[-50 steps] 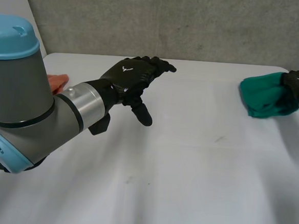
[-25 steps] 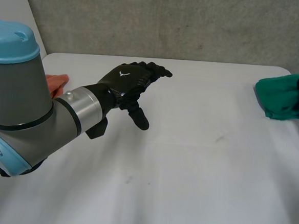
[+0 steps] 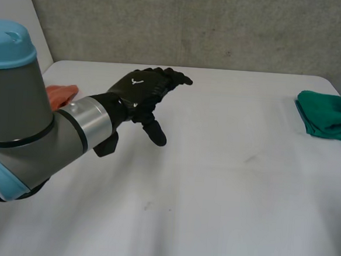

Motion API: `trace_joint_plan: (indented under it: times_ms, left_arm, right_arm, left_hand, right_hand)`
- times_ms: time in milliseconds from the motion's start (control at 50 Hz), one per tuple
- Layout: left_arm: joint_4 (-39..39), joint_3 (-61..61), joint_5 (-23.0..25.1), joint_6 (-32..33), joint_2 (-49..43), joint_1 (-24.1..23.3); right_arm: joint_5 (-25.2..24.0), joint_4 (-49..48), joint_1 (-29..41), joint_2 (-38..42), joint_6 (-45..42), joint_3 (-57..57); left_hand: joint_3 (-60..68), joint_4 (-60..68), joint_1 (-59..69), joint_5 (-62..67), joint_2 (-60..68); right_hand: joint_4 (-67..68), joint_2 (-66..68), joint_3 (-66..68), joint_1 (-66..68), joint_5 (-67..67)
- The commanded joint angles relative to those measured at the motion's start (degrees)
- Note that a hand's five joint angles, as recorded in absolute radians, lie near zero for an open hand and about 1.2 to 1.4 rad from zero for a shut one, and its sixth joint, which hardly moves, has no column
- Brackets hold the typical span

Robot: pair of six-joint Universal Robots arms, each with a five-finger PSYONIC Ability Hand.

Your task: Fold the laundry.

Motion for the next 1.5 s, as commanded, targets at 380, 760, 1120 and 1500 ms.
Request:
trace_joint_plan:
  times_ms: [380,760,1120,1500]
  left_arm:
    - [2.04,0.42,-6.22,4.24,6.30,12.21]
    - [7.31,6.12,-6.66,33.33,-17.06,34.01]
    - [4.77,15.01,1.25,39.93,-31.93,36.82]
    - [5.56,-5.55,-4.64,13.05,1.72,9.06]
  right_arm:
    - [17.60,-6.62,21.25,-41.89,7.01,33.03]
    - [5.63,-23.77,44.21,-56.51,16.89,84.39]
    - [5.63,-25.35,40.88,-57.39,16.19,91.96]
    - [9.06,-25.35,32.00,-62.22,15.49,91.35]
  left_hand:
    - [-2.01,-1.65,-1.32,-2.75,-1.66]
    - [-2.01,-1.65,-1.32,-2.75,-1.66]
    - [60.99,61.35,61.69,60.25,61.34]
    - [67.99,68.35,68.68,67.25,68.34]
  right_hand:
    - [-3.36,-2.52,-2.26,-1.62,-4.03]
    - [-3.36,-2.52,-2.26,-1.62,-4.03]
    - [-3.36,-2.52,-2.26,-1.62,-4.03]
    - [-3.36,-2.52,-2.26,-1.62,-4.03]
